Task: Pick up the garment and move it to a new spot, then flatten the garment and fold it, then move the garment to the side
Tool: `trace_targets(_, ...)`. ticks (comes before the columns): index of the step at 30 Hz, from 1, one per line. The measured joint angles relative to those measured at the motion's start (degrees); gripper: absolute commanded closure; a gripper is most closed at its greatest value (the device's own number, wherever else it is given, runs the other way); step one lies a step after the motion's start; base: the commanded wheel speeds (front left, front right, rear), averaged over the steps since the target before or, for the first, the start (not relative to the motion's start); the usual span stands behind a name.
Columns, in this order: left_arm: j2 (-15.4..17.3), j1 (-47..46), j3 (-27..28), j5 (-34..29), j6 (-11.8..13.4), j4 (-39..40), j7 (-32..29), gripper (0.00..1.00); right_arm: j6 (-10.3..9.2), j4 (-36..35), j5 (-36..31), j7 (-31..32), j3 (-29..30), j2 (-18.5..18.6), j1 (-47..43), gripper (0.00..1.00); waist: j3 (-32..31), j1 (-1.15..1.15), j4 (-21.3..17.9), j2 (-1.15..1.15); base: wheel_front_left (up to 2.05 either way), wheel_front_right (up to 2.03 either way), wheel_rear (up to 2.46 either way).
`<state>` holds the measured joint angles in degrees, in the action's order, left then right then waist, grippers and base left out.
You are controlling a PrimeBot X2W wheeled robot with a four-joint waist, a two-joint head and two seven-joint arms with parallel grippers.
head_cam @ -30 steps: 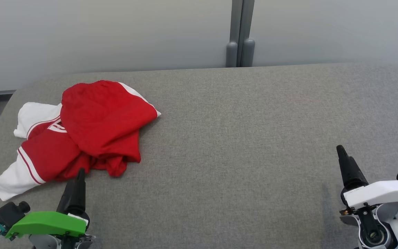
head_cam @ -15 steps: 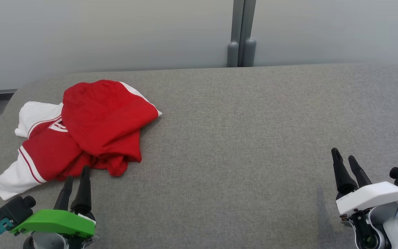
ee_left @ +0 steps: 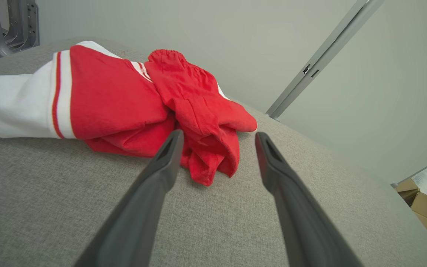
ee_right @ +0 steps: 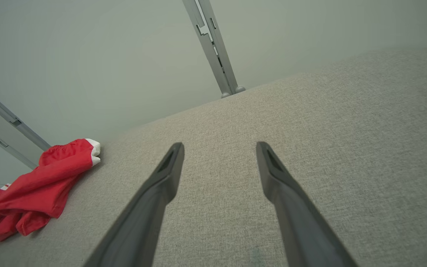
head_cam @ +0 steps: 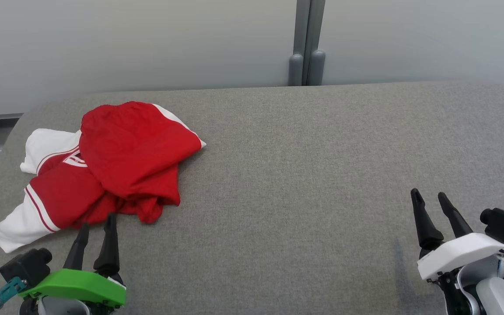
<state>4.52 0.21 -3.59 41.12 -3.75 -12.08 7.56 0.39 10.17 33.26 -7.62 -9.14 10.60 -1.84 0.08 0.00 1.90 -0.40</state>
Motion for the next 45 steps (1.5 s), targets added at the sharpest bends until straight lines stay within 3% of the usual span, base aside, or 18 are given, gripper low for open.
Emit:
trace_targets(31, 0.24, 2.66, 1.65, -21.54, -0.33, -0.73, 6.21, 0.0, -2.07, -1.2, -19.87, -6.04, 1.0, 2.37, -2.63, 0.0, -0.4, 0.0, -0.22, 0.0, 0.0, 0.0, 0.0)
trace_targets(45, 0.19, 3.43, 2.44, -23.73, -1.31, -2.2, 6.84, 0.0, -1.93, -1.48, -22.18, -6.72, 3.41, 2.25, -3.14, 0.0, -0.21, 0.0, -0.57, 0.0, 0.0, 0.0, 0.0)
